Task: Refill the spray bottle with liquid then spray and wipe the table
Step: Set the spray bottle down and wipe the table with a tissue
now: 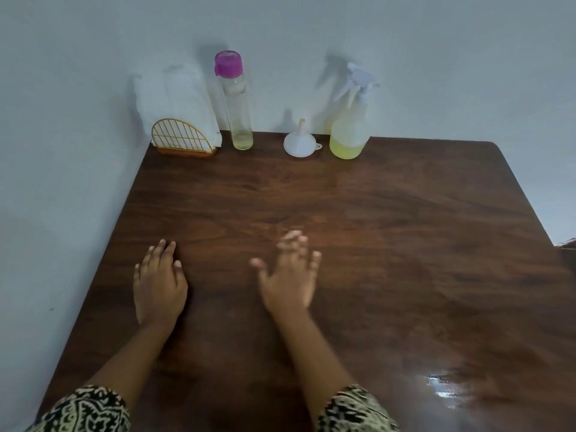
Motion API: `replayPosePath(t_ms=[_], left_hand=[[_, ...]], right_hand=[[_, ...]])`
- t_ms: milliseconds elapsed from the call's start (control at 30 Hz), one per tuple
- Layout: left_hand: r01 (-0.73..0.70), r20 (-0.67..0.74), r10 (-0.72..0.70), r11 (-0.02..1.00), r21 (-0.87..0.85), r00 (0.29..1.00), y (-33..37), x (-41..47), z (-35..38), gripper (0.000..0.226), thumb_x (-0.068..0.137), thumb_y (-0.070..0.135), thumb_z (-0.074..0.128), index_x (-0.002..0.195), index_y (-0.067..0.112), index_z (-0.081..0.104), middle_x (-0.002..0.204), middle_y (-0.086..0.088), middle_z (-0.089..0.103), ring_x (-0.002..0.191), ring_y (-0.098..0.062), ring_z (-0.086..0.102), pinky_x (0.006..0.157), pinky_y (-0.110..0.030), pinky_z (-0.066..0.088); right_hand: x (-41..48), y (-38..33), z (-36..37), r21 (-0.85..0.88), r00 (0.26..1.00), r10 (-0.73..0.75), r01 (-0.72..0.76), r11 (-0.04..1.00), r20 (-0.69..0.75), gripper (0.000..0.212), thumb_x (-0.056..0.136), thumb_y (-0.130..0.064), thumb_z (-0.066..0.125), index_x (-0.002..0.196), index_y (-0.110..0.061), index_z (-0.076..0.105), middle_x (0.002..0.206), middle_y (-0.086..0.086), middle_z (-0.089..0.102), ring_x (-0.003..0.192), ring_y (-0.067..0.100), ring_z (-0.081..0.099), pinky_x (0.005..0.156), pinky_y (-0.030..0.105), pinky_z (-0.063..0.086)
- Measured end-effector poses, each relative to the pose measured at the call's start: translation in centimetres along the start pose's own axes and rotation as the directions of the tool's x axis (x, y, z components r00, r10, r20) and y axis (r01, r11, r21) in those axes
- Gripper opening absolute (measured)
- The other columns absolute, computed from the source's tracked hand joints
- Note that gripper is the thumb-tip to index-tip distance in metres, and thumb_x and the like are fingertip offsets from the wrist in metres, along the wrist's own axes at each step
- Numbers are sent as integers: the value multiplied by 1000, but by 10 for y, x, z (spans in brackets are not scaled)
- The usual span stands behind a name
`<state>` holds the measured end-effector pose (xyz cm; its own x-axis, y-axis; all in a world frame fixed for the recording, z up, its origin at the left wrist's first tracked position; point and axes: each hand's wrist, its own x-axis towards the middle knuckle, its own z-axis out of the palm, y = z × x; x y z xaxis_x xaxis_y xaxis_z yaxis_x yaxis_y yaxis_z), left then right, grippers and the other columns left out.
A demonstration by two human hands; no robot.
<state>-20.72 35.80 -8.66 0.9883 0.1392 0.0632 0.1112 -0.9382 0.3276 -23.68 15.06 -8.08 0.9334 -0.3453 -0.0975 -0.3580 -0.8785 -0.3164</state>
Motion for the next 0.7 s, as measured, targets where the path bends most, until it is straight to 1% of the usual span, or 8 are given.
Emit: replayPosePath(t_ms=[67, 133, 200, 267, 400, 533, 600, 700], left_hand=[[11, -16, -11, 999, -41, 1000, -3, -3, -1, 42, 96, 6, 47, 138, 3, 50, 147, -16, 45, 140, -33, 35, 114, -52, 25], [15, -27, -17, 997, -69, 999, -5, -7, -2, 43, 95, 4, 46, 138, 2, 49, 146, -17, 46, 140, -33, 36, 115, -51, 26], [-5, -33, 2, 997, -76, 999, -6, -14, -3, 43, 94, 2, 48, 137, 1, 50, 145, -19, 46, 139, -35, 37, 114, -52, 27], [-30, -29, 29, 998, -54, 999, -4, -24, -3, 42, 94, 2, 49, 136, 0, 51, 144, -20, 47, 138, -37, 38, 113, -53, 28], [7, -19, -7, 1000, -2, 1000, 8, -48, 0, 43, 95, 8, 49, 137, 0, 49, 147, -19, 44, 139, -36, 36, 112, -54, 27], [42, -16, -42, 999, -13, 999, 32, -91, 6, 43, 95, 10, 49, 138, 3, 49, 149, -17, 42, 141, -34, 33, 113, -55, 23], [52, -17, -53, 998, -35, 998, 43, -115, 9, 44, 95, 10, 51, 138, 4, 49, 150, -16, 41, 142, -33, 31, 114, -54, 20], [75, -10, -75, 995, -62, 997, 57, -143, 13, 45, 94, 10, 52, 139, 5, 49, 151, -14, 40, 143, -32, 30, 115, -54, 18]], right_hand=[[-30, -39, 4, -39, 948, -267, 278, 960, 172, 85, 90, -66, 19, 152, -8, 4, 160, 9, 2, 147, 21, -4, 111, 41, -23], [-52, -35, 5, -69, 896, -366, 394, 916, 253, 82, 93, -65, 17, 150, -11, -7, 160, 4, -7, 147, 16, -10, 108, 41, -28], [-60, 5, 0, -104, 945, -311, 321, 941, 105, 82, 89, -66, 25, 149, -10, 18, 157, 4, 21, 145, 17, 17, 116, 42, -14], [-59, 66, -14, -141, 994, -110, 108, 984, -9, 84, 84, -67, 27, 145, -10, 35, 150, 7, 38, 140, 21, 33, 114, 46, -1], [-61, 148, -44, -154, 978, 209, -207, 966, 2, 94, 80, -71, 1, 152, -11, 0, 160, 5, 6, 148, 19, 2, 114, 47, -10], [-99, 79, -19, -70, 999, -36, 38, 997, 33, 88, 85, -68, 25, 141, -2, 39, 149, 11, 40, 140, 24, 34, 112, 48, 7], [-127, 52, -9, -82, 971, -214, 222, 971, 104, 81, 90, -67, 21, 140, -6, 44, 147, 6, 43, 137, 20, 39, 111, 47, 10], [-128, 85, -19, -65, 974, -194, 202, 977, 114, 80, 88, -66, 24, 144, -10, 39, 148, 3, 42, 137, 18, 38, 113, 46, 4]])
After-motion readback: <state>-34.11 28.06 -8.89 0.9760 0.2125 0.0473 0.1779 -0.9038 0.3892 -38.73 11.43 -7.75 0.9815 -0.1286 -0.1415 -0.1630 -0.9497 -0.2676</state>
